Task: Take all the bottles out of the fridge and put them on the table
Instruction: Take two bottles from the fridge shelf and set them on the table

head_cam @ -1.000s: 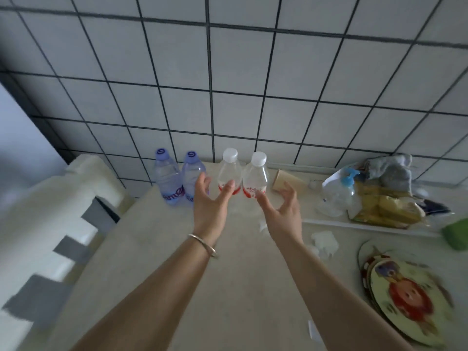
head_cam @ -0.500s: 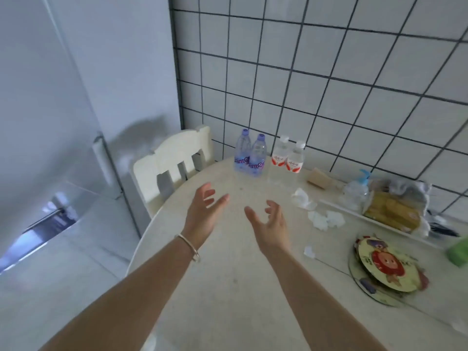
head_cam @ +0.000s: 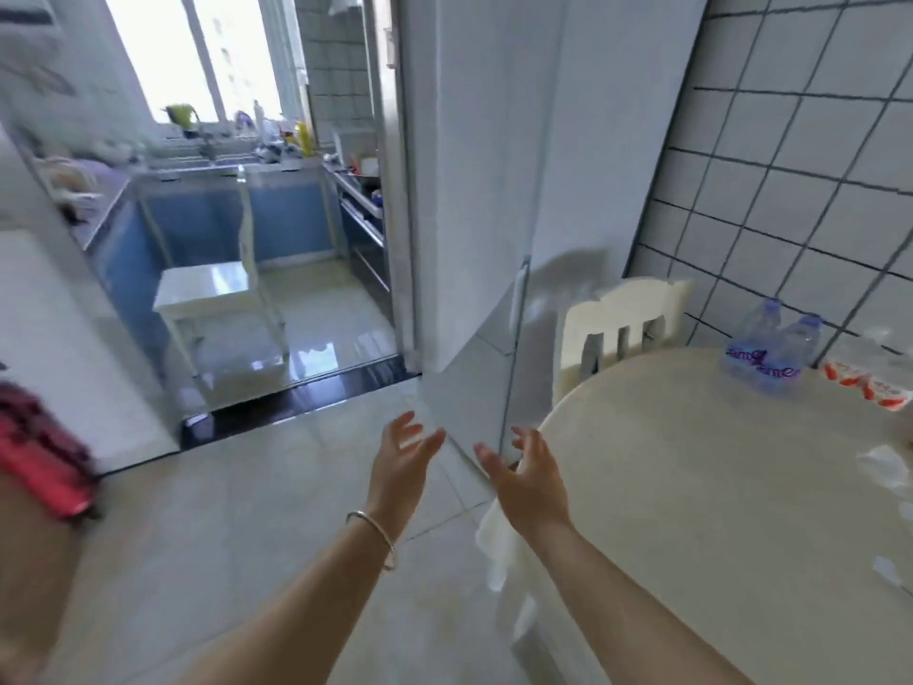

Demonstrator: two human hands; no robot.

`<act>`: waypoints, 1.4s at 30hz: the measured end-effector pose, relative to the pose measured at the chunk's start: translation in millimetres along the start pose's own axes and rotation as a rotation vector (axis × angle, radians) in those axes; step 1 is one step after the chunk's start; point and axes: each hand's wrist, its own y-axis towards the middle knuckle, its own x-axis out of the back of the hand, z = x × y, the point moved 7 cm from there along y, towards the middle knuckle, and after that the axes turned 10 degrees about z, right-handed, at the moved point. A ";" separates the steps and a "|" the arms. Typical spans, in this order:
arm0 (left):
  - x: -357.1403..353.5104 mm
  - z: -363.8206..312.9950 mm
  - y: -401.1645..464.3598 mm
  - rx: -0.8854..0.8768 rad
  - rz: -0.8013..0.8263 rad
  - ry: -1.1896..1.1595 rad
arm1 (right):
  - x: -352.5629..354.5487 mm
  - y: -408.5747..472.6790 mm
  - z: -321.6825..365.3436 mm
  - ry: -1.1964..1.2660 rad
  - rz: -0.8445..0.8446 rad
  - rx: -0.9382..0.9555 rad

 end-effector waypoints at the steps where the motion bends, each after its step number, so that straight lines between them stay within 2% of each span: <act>1: 26.6 -3.8 -2.1 -0.014 -0.033 -0.008 | -21.4 0.4 17.2 -0.006 0.028 0.030; 6: 150.9 -30.5 5.1 -0.089 -0.177 -0.003 | -125.4 12.2 104.3 -0.015 0.130 0.129; 9: 211.2 -55.2 20.9 -0.155 -0.179 0.040 | -172.2 28.2 156.8 0.003 0.117 0.167; 13: 282.7 -86.8 47.5 -0.243 -0.126 0.048 | -214.9 55.5 218.3 0.016 0.083 0.224; 19: 361.9 -109.5 106.9 -0.270 -0.182 0.063 | -252.0 118.4 273.2 -0.033 0.061 0.265; 26: 371.2 -126.9 230.9 -0.281 -0.096 0.051 | -261.5 242.3 304.2 0.064 -0.042 0.221; 30: 368.8 -148.0 322.1 -0.289 -0.062 0.046 | -251.5 337.1 338.6 0.180 -0.134 0.213; 35: 365.5 -186.1 428.6 -0.312 -0.017 0.099 | -238.1 436.8 377.0 0.200 -0.192 0.240; 42: 342.5 -210.5 557.9 -0.317 0.103 0.026 | -196.8 547.3 363.9 0.228 -0.344 0.177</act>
